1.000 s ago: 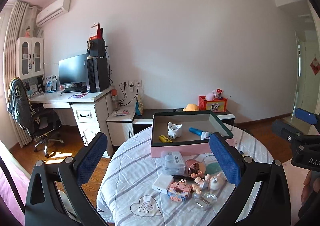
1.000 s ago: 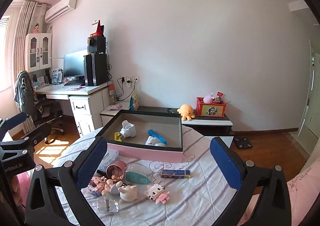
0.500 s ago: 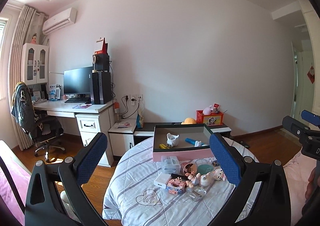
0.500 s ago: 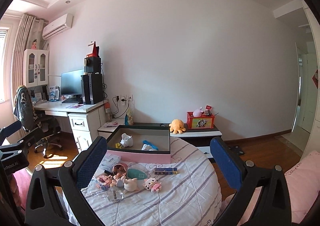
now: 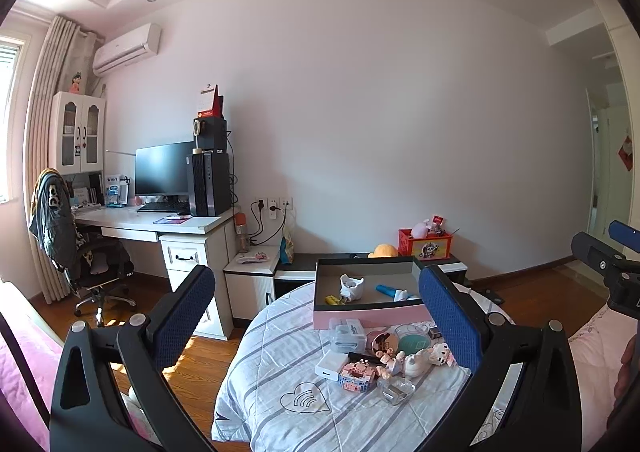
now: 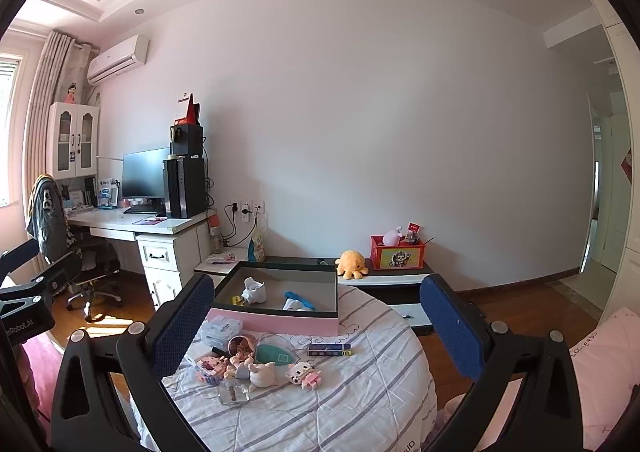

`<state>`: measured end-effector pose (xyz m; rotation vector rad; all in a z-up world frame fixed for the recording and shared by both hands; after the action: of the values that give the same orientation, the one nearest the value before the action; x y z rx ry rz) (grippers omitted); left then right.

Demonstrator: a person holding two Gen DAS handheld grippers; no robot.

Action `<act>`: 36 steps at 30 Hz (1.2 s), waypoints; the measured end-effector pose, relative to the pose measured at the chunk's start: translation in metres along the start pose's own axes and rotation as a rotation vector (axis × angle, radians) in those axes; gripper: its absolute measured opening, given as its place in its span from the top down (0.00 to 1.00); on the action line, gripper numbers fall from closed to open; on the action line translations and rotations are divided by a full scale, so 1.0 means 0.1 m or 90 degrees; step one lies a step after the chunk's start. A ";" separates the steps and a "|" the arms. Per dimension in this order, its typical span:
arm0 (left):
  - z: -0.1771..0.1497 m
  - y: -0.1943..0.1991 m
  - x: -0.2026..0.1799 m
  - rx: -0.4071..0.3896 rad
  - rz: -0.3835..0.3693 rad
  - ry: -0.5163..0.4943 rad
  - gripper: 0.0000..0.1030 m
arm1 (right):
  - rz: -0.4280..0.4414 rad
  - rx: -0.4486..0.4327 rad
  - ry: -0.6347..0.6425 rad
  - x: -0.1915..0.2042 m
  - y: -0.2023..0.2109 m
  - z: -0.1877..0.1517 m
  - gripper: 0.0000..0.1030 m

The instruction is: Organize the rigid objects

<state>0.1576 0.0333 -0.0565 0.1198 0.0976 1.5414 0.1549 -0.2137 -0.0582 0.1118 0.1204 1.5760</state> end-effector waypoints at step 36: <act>-1.76 -2.22 -0.62 0.354 -0.084 -0.093 0.00 | -0.047 0.288 -0.068 -0.71 -1.69 -1.68 0.00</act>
<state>0.3515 -0.0320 -0.2624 0.6521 0.4096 1.3348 0.2982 -0.2845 -0.2489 0.5372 0.3919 1.4443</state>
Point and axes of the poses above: each gripper's, at about its wrist camera, not at the fingertips, and y roughly against the way its jaws point, x to its left, z to its top, the point moved 9 cm from there along -y, roughly the way its jaws point
